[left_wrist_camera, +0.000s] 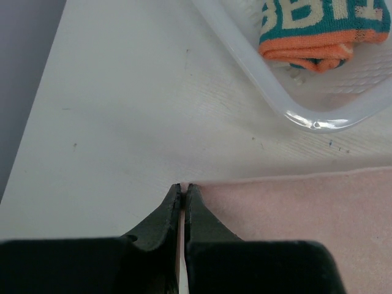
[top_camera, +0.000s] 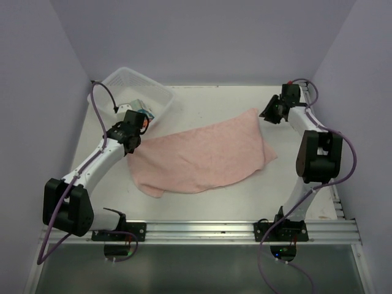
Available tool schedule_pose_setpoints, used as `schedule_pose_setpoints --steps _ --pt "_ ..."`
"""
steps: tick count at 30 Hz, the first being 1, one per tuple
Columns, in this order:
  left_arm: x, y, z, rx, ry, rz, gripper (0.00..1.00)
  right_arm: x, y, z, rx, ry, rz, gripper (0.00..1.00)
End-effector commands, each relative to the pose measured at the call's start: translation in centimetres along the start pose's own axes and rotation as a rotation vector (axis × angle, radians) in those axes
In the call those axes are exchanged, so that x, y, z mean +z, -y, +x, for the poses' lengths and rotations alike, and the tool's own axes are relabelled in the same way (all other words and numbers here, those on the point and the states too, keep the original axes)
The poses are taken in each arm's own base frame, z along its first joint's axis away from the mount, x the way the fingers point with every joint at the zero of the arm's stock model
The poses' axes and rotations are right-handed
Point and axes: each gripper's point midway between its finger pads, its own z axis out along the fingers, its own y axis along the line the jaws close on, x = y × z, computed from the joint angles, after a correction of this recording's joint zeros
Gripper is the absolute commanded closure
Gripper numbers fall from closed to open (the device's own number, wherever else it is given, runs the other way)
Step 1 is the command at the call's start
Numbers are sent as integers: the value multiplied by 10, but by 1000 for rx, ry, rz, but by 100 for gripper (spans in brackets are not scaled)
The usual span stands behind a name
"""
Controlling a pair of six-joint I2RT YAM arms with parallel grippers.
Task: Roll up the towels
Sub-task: Flatten the towel
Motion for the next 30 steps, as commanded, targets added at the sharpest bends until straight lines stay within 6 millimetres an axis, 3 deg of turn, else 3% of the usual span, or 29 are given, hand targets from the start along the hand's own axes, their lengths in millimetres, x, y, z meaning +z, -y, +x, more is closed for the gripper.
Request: schedule_pose_setpoints --steps 1,4,5,9,11,18,19,22,30 --pt "-12 -10 -39 -15 126 -42 100 15 -1 -17 -23 58 79 66" --pt "-10 -2 -38 -3 127 -8 100 34 -2 -21 -25 54 106 66" --pt "-9 0 -36 7 125 -5 100 35 -9 -31 -27 68 96 66" --pt "-5 10 -33 21 118 33 100 63 -10 -30 -54 48 129 67" --pt "-2 13 -31 28 111 35 100 68 -13 -38 -58 62 135 67" --pt "3 21 -24 48 86 62 100 90 -11 -40 -63 39 148 67" --pt "3 22 -24 48 85 64 100 95 -24 -28 -90 24 132 67" --pt "4 24 -23 53 79 72 100 100 -29 -26 -111 19 135 67" --pt "3 25 -24 54 79 83 100 122 -26 -1 -168 -34 199 67"
